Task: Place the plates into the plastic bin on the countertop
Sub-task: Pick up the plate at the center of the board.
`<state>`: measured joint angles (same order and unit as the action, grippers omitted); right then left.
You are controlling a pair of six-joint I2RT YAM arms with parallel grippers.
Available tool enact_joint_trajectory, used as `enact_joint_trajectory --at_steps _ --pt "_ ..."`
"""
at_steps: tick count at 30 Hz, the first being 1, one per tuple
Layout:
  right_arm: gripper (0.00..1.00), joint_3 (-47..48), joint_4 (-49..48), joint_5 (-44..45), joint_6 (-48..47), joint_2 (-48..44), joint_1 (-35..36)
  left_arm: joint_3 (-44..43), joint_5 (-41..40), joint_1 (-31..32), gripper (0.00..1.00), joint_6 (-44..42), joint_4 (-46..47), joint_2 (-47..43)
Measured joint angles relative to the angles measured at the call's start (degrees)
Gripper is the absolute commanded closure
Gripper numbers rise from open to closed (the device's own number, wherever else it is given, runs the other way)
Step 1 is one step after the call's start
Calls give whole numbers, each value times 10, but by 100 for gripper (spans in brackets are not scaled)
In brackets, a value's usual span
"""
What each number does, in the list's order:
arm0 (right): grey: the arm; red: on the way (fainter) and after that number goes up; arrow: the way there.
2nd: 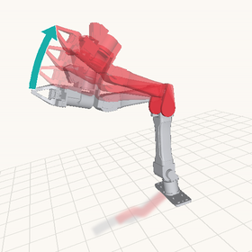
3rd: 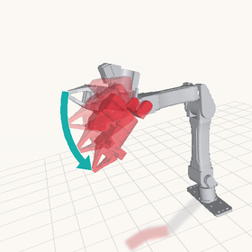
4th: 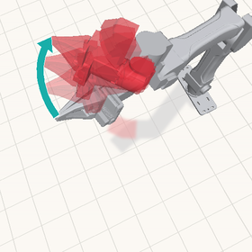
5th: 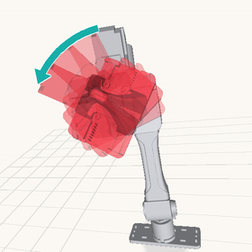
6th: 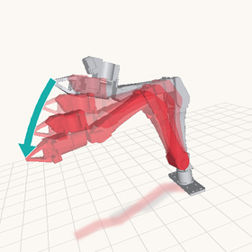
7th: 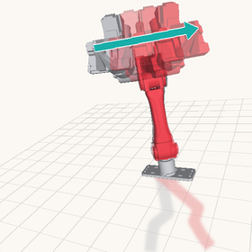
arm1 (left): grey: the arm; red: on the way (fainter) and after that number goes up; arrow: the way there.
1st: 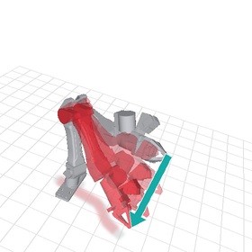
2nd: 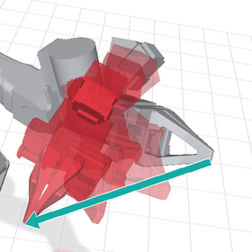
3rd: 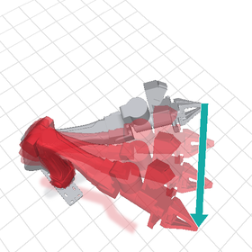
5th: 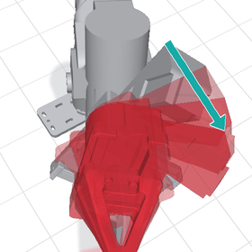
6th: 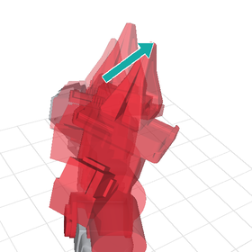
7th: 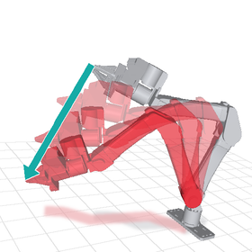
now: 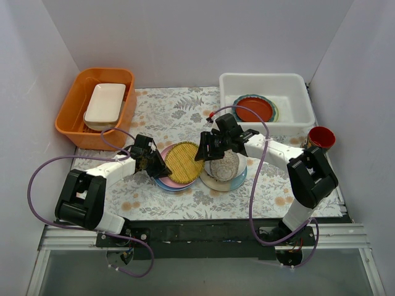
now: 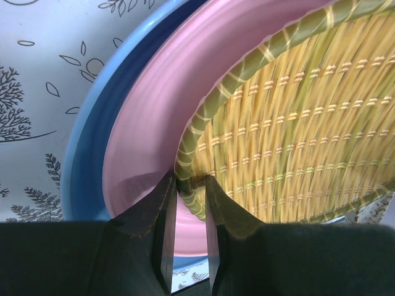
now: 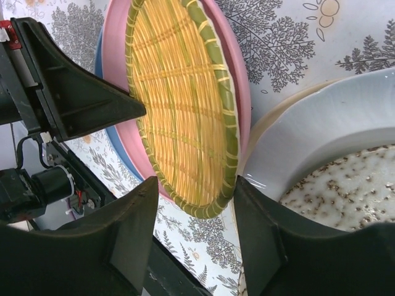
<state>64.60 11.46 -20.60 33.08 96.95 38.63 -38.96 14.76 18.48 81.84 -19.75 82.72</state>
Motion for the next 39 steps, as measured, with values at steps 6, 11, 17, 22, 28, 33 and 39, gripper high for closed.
enact_joint_trajectory --at_steps 6,11,17,22,28,33,39 --pt "61 0 5 11 -2 1 0 0 1 0 100 0 0 1" --pt "71 -1 5 16 -2 2 -2 0 1 -1 100 0 -4 1" --pt "74 -21 -29 14 2 1 -3 0 5 -4 100 0 -6 4" --pt "71 -39 -66 4 12 1 -3 0 7 -4 100 0 -7 4" --pt "81 -54 -99 -12 23 1 -2 0 7 -4 100 -2 -6 4" --pt "99 -54 -99 -14 25 1 -2 0 8 -4 100 -3 -6 4" --pt "99 -54 -97 -14 23 1 -2 0 7 -4 100 -5 -7 2"
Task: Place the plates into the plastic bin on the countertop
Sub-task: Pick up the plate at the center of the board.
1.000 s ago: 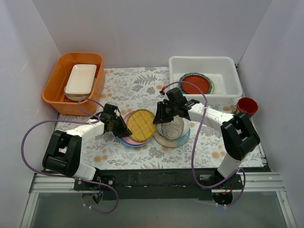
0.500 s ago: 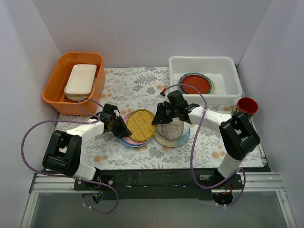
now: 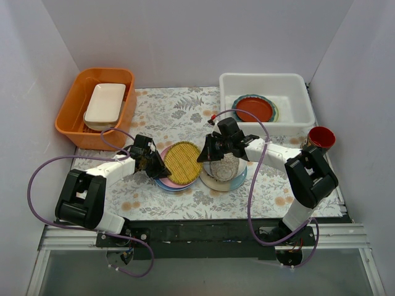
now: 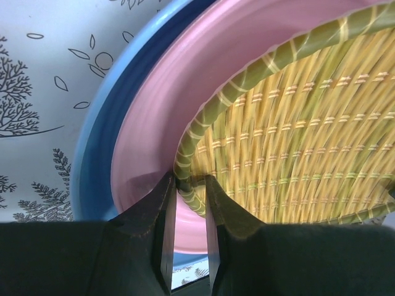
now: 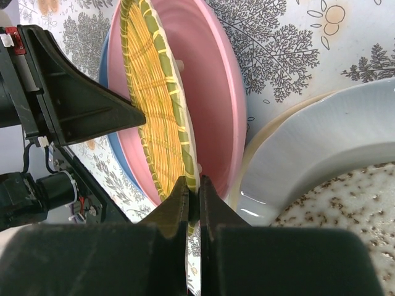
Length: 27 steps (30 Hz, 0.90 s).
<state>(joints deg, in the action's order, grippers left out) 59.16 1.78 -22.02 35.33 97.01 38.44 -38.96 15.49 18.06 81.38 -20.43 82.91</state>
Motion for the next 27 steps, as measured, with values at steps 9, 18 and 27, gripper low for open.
enact_joint_trajectory --at_steps 9,18,27 --pt "99 0 7 -2 1 -10 11 0 -11 2 100 -3 -28 -17" --pt "99 0 17 -6 1 -44 25 -3 -30 13 56 -17 -78 -52" --pt "99 0 21 -4 2 -71 25 -15 -33 16 6 -24 -102 -92"
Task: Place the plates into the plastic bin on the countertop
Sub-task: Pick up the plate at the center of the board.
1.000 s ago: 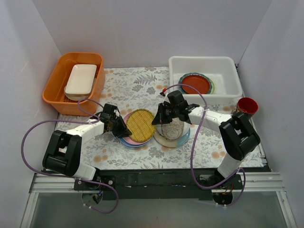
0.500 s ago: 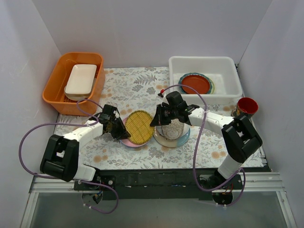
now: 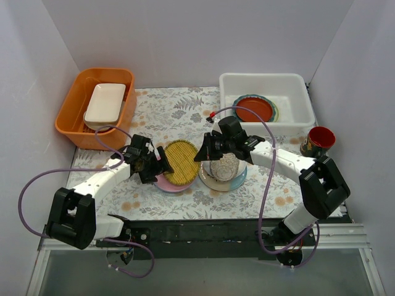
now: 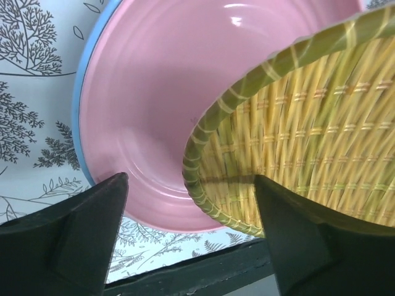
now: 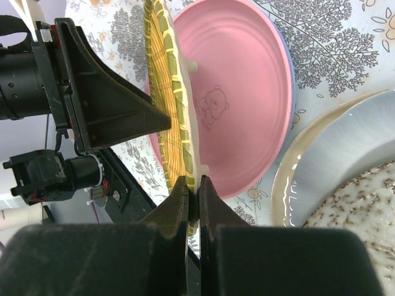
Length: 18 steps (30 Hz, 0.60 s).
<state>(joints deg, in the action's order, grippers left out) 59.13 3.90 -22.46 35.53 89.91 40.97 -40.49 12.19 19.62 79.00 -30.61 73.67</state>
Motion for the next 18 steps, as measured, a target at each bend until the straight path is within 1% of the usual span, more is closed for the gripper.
enact_joint_trajectory --at_steps 1,2,13,18 --pt "99 0 0 0 1 -4 0 -1 0 0 2 0 -2 -7" --pt "99 0 1 0 1 -9 0 -2 -1 0 2 0 -5 -14" --pt "99 -1 5 -4 7 -56 4 -8 21 0 2 20 -2 -108" --pt "99 -19 7 -3 9 -76 4 -8 26 0 2 33 -4 -165"
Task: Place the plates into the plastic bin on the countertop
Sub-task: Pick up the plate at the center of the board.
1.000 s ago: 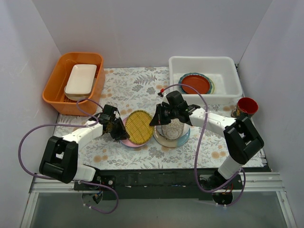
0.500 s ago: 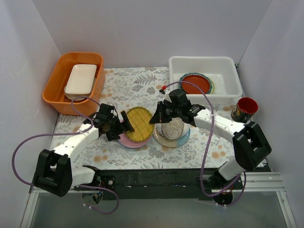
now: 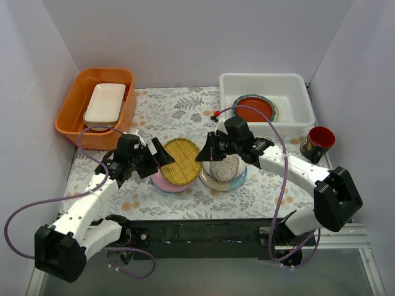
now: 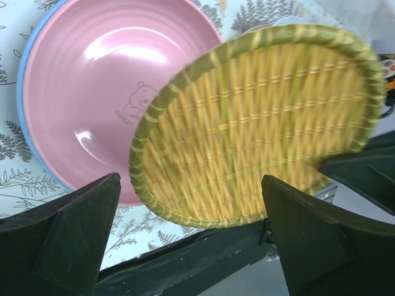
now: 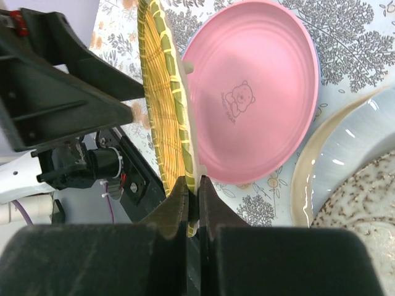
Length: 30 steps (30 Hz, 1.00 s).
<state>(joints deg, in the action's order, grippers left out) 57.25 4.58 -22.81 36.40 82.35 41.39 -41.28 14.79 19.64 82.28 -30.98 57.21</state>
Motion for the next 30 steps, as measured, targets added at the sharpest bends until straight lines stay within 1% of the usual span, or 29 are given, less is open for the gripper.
enact_joint_trajectory --at_steps 6,17,22,30 --pt "99 -4 13 4 -4 -6 0 0 1 0 2 11 -3 -50" --pt "99 -4 27 2 -6 -6 -6 -1 8 0 2 16 -17 -61" --pt "99 -3 34 -3 -6 -6 -37 -15 17 0 2 16 -17 -53" --pt "99 18 58 -31 -9 -6 -115 -19 30 0 2 24 -14 -55"
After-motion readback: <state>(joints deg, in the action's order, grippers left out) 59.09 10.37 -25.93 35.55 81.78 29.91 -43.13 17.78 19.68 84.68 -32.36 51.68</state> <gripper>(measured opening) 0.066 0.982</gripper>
